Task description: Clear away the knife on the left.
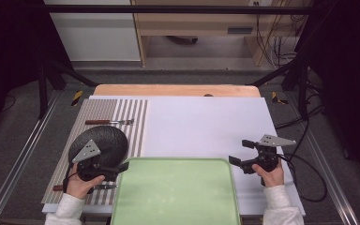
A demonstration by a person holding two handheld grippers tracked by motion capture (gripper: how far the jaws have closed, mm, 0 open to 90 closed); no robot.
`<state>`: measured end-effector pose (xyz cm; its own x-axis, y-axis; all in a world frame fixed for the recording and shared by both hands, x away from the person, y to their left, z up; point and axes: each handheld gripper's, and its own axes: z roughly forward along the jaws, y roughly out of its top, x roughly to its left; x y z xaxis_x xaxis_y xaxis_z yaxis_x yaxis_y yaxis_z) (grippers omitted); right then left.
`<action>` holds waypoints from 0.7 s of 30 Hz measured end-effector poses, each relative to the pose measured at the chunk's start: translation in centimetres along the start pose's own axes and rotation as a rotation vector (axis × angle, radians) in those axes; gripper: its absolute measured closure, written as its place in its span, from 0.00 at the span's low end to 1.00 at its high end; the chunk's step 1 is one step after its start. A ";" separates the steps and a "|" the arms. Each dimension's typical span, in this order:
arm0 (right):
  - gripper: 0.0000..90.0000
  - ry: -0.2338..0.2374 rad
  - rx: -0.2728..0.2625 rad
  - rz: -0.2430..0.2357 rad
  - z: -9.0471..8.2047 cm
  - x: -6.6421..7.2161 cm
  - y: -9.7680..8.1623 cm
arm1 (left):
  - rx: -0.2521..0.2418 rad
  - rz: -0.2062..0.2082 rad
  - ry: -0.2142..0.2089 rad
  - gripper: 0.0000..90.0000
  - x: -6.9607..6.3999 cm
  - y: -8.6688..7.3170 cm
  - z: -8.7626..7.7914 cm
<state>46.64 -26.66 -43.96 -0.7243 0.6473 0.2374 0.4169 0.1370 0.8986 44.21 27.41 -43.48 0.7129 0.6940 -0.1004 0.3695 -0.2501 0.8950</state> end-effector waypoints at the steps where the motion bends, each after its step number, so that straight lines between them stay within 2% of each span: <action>1: 0.01 0.001 0.001 -0.002 0.0 0.0 0.0 | 0.000 0.000 0.000 0.03 0.0 0.0 0.0; 21: 0.01 -0.003 0.003 -0.012 0.0 0.1 0.2 | 0.005 0.001 -0.015 0.04 0.3 0.8 -0.4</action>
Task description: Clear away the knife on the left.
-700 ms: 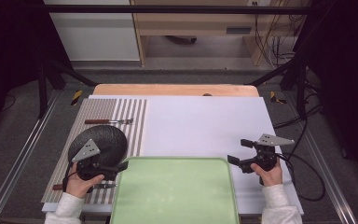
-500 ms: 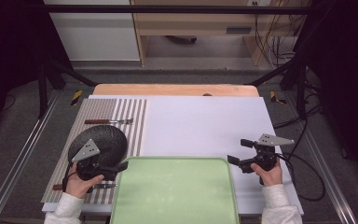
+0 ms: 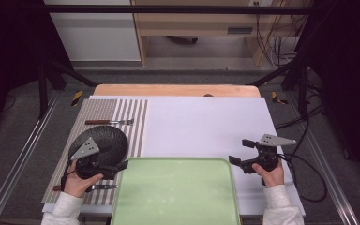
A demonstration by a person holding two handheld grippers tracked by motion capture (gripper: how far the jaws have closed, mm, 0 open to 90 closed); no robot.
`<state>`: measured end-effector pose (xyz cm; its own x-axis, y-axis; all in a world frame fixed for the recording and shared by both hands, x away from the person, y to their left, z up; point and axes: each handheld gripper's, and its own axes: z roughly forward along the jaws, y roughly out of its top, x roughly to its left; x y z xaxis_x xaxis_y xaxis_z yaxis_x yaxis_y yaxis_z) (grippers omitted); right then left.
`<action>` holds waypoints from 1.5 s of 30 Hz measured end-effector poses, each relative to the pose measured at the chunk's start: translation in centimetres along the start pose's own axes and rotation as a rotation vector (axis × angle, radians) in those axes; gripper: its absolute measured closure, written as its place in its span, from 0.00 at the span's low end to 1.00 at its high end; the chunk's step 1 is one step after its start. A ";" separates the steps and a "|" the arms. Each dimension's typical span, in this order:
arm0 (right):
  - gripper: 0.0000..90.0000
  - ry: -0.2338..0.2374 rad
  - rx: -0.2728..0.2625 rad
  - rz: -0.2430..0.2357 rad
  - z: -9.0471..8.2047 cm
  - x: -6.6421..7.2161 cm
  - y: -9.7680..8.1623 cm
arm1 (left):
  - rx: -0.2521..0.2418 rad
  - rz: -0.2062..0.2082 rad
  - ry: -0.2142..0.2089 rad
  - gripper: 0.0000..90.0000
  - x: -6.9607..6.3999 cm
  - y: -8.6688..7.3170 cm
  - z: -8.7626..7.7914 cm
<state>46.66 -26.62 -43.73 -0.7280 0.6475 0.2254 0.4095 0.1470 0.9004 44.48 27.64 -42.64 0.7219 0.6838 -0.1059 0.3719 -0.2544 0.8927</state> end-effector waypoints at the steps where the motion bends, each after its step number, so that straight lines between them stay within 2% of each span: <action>1: 0.01 -0.001 0.001 -0.003 0.0 0.0 0.0 | 0.000 0.003 -0.003 0.04 0.0 0.0 0.0; 7: 0.01 -0.002 0.001 -0.004 0.0 0.0 0.1 | 0.017 0.005 -0.007 0.03 0.2 0.2 -0.3; 17: 0.01 -0.004 -0.001 -0.006 -0.2 0.1 0.1 | 0.055 0.050 -0.005 0.03 0.3 0.6 -1.1; 24: 0.01 -0.006 0.004 -0.003 -0.1 0.1 0.1 | 0.077 0.060 0.002 0.03 0.8 0.6 -1.9; 37: 0.01 -0.010 0.013 -0.011 0.0 0.1 0.1 | 0.125 0.079 0.024 0.03 1.4 -0.2 -3.5; 45: 0.01 -0.012 0.014 -0.010 0.0 0.1 0.1 | 0.149 0.074 0.041 0.03 2.0 -1.1 -4.8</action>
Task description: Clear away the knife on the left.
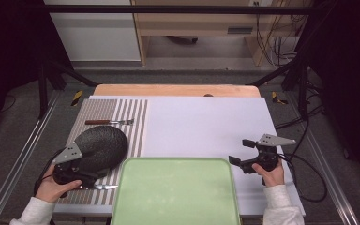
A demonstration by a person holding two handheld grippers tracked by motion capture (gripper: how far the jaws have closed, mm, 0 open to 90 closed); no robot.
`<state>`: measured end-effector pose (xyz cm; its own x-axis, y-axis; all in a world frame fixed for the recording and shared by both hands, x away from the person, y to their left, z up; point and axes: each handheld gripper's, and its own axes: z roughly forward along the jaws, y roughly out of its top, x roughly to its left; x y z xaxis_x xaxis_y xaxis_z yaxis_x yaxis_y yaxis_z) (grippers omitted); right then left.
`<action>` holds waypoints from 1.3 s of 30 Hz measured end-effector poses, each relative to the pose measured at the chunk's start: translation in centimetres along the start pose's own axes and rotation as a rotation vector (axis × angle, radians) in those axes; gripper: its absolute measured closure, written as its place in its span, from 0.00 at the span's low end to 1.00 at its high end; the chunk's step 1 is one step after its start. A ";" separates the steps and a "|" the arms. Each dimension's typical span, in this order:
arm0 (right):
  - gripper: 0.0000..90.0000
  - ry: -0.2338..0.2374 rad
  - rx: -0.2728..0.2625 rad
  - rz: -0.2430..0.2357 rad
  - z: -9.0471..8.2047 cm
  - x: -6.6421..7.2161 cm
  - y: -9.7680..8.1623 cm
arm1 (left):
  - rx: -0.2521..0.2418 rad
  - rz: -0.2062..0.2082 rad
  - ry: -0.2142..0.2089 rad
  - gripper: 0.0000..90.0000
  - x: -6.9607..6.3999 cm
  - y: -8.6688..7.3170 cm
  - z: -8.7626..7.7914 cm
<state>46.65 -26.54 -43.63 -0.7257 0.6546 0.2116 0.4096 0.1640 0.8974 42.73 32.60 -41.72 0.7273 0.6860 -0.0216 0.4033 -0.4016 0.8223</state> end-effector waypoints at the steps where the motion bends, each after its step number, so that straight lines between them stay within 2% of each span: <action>1: 0.01 0.000 0.000 -0.002 0.0 0.0 0.0 | 0.003 0.002 0.001 0.03 0.1 -0.2 -0.2; 12: 0.01 -0.003 0.005 -0.003 0.0 0.0 0.0 | 0.027 -0.008 0.009 0.04 0.5 -2.0 -1.9; 27: 0.01 -0.003 0.008 -0.006 0.0 0.1 0.1 | 0.092 -0.009 0.017 0.04 0.8 -4.3 -3.8; 33: 0.01 -0.004 0.010 -0.008 0.0 0.1 0.0 | 0.137 -0.018 0.028 0.05 1.0 -5.3 -4.1; 39: 0.01 -0.006 0.013 -0.006 0.0 0.1 0.0 | 0.204 -0.021 0.038 0.11 1.2 -6.2 -4.3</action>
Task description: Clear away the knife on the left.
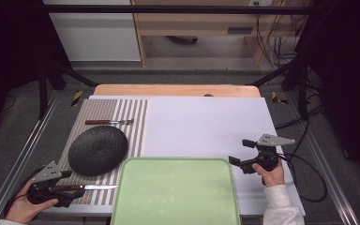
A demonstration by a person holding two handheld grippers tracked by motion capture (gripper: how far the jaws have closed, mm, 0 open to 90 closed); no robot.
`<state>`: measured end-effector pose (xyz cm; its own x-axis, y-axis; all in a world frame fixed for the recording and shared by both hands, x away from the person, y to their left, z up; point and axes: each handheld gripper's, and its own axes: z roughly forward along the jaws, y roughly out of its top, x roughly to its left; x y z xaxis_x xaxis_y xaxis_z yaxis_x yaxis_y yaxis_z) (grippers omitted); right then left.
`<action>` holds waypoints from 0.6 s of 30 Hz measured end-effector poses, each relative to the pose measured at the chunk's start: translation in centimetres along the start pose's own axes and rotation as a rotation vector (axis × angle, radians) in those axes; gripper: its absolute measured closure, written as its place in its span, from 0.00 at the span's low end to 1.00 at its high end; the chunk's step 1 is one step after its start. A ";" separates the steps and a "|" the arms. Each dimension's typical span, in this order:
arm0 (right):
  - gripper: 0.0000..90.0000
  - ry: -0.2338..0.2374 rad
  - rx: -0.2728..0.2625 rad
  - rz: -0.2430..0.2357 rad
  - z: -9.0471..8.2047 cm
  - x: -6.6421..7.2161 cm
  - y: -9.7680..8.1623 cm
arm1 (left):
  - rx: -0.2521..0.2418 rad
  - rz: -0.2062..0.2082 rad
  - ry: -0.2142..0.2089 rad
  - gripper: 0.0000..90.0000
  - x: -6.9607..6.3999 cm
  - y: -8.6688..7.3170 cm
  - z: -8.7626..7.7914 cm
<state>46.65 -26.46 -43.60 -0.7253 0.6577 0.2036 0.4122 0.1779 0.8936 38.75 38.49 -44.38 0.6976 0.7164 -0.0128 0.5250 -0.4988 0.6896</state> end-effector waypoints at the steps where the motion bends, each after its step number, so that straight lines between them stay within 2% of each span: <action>1: 0.01 0.001 0.001 0.000 0.0 0.0 0.0 | 0.009 0.005 0.003 0.12 0.0 -0.1 0.0; 12: 0.01 -0.001 0.002 -0.001 0.0 0.0 0.0 | 0.097 0.053 0.036 0.33 0.1 -0.5 0.6; 13: 0.01 -0.001 0.003 -0.002 0.0 0.0 0.0 | 0.103 0.058 0.036 0.38 0.1 -0.5 0.7; 18: 0.01 -0.001 0.002 -0.002 0.0 0.0 0.0 | 0.131 0.078 0.035 0.47 0.2 -0.5 1.0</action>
<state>46.66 -26.43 -43.59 -0.7257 0.6580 0.2012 0.4118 0.1812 0.8931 39.09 38.38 -45.45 0.7225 0.6884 0.0640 0.5307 -0.6115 0.5869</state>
